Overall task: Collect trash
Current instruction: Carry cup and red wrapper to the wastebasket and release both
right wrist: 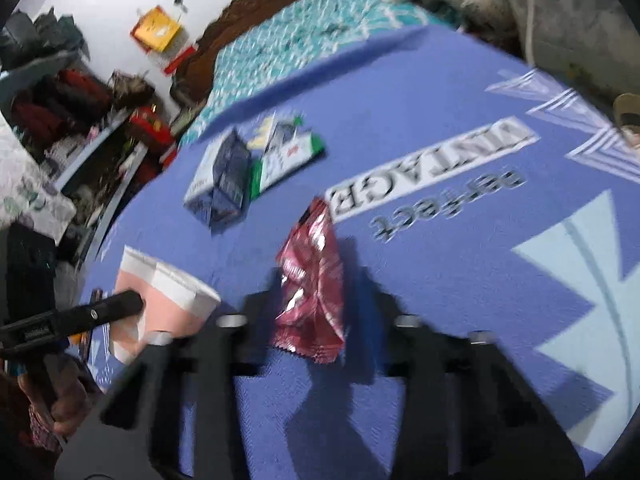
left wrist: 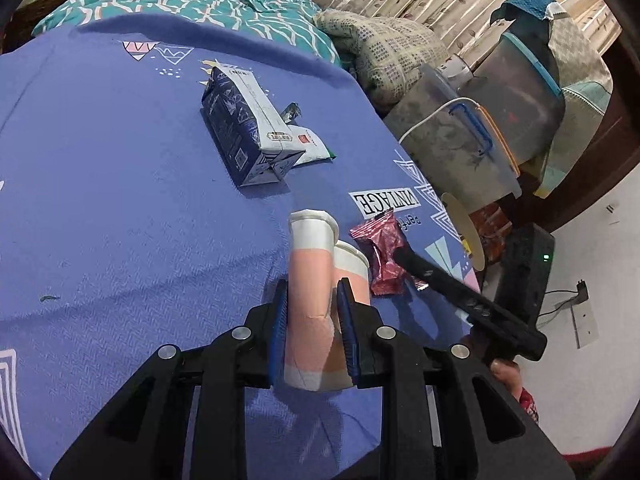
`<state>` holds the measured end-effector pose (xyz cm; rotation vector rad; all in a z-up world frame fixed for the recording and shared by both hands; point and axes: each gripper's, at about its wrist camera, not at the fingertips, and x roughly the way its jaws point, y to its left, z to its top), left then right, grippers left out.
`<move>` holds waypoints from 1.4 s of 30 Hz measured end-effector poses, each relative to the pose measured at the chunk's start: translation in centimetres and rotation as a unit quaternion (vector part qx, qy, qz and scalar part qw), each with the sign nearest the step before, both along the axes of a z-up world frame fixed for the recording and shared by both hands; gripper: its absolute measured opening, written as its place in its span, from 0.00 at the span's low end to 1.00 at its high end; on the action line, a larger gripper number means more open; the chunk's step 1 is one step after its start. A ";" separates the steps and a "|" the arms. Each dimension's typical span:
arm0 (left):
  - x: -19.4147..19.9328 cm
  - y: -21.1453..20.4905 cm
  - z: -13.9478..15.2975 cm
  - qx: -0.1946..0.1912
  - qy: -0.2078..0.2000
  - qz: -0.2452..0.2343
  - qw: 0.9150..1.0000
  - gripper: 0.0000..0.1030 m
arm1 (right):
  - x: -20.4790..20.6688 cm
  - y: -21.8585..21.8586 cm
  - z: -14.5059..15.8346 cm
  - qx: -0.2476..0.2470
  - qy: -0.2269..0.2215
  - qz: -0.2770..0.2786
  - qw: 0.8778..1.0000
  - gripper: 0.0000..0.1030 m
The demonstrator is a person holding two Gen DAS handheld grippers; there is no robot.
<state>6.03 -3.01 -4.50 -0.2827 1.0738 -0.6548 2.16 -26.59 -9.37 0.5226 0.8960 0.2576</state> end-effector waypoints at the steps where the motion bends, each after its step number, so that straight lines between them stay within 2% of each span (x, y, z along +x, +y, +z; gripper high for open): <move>1: 0.0 -0.1 0.0 0.001 0.001 0.000 1.000 0.22 | -0.2 0.0 -0.1 0.012 -0.002 0.002 1.000 0.12; 6: 0.7 -2.0 0.8 0.001 -0.001 -0.016 1.000 0.22 | -1.5 -2.4 1.3 0.034 -0.037 -0.040 0.998 0.10; 10: 1.9 -6.8 2.3 0.007 -0.018 -0.058 0.998 0.22 | -2.8 -7.0 2.0 0.037 -0.056 -0.096 0.993 0.10; 14: 3.3 -15.1 3.6 0.022 -0.032 -0.124 0.992 0.22 | -5.3 -14.4 1.9 0.036 -0.068 -0.174 0.982 0.10; 19: 4.0 -27.4 4.7 0.041 -0.047 -0.207 0.976 0.22 | -8.9 -26.1 2.0 0.029 -0.072 -0.287 0.955 0.10; 24: 4.4 -39.4 5.1 0.043 -0.060 -0.261 0.963 0.24 | -10.0 -34.1 1.2 0.017 -0.057 -0.342 0.938 0.14; 27: 4.8 -44.2 4.4 0.044 -0.064 -0.258 0.963 0.28 | -9.5 -36.9 0.3 0.032 -0.050 -0.342 0.938 0.14; 28: 5.1 -45.3 4.0 0.045 -0.061 -0.258 0.963 0.34 | -9.2 -37.6 0.0 0.029 -0.049 -0.342 0.938 0.24; 29: 5.3 -46.7 3.3 0.055 -0.057 -0.261 0.962 0.55 | -8.9 -38.1 -0.3 0.029 -0.045 -0.344 0.937 0.57; 30: 5.5 -47.7 2.6 0.072 -0.056 -0.256 0.962 0.66 | -9.3 -38.1 -0.6 0.034 -0.047 -0.349 0.935 0.76; 31: 5.5 -48.3 2.2 0.081 -0.056 -0.253 0.962 0.68 | -9.5 -38.3 -0.8 0.034 -0.058 -0.363 0.929 0.83; 34: 5.6 -48.7 0.9 0.094 -0.040 -0.262 0.960 0.63 | -10.5 -38.3 -0.5 0.020 -0.071 -0.378 0.923 0.74; 38: 5.3 -46.0 2.2 0.069 -0.045 -0.263 0.961 0.59 | -12.4 -37.8 1.0 0.020 -0.106 -0.407 0.907 0.73; 42: 3.9 -39.4 5.0 0.058 -0.103 -0.251 0.961 0.59 | -11.5 -34.9 4.9 0.013 -0.142 -0.382 0.913 0.72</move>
